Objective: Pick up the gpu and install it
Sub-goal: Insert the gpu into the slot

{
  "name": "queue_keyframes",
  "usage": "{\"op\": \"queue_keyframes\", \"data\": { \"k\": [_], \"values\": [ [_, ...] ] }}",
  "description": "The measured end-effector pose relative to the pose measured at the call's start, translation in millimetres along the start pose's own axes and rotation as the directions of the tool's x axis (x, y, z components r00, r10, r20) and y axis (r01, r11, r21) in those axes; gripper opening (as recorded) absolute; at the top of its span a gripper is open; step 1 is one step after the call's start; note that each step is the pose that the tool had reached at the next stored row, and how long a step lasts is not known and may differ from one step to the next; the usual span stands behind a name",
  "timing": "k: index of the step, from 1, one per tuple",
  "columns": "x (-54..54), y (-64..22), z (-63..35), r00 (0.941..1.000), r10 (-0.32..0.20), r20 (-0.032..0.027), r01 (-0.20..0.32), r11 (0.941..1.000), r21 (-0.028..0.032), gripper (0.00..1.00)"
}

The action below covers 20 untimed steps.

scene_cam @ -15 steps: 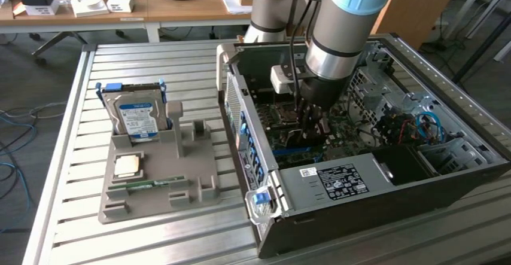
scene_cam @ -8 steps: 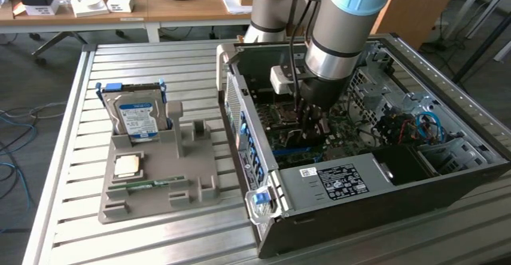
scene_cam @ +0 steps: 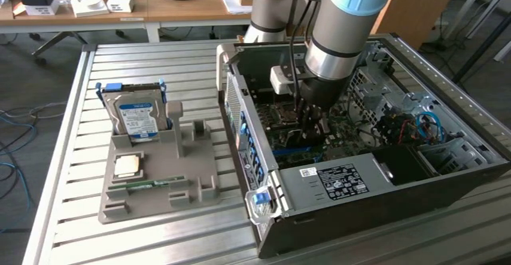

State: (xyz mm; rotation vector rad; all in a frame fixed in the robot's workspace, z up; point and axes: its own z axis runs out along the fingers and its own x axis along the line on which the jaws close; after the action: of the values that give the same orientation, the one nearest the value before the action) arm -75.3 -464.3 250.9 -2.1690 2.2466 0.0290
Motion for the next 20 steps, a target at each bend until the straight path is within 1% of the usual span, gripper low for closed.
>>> {"op": "queue_keyframes", "data": {
  "k": [2,5,20],
  "values": [
    [0.0,0.2,0.0,1.0,-0.001,0.0046,0.001,1.0,0.0006,0.26],
    [-0.1,0.2,0.1,1.0,-0.002,0.007,0.002,1.0,0.001,0.26],
    [0.1,1.5,1.0,1.0,-0.003,0.0074,0.003,1.0,0.0009,0.26]
  ]
}}
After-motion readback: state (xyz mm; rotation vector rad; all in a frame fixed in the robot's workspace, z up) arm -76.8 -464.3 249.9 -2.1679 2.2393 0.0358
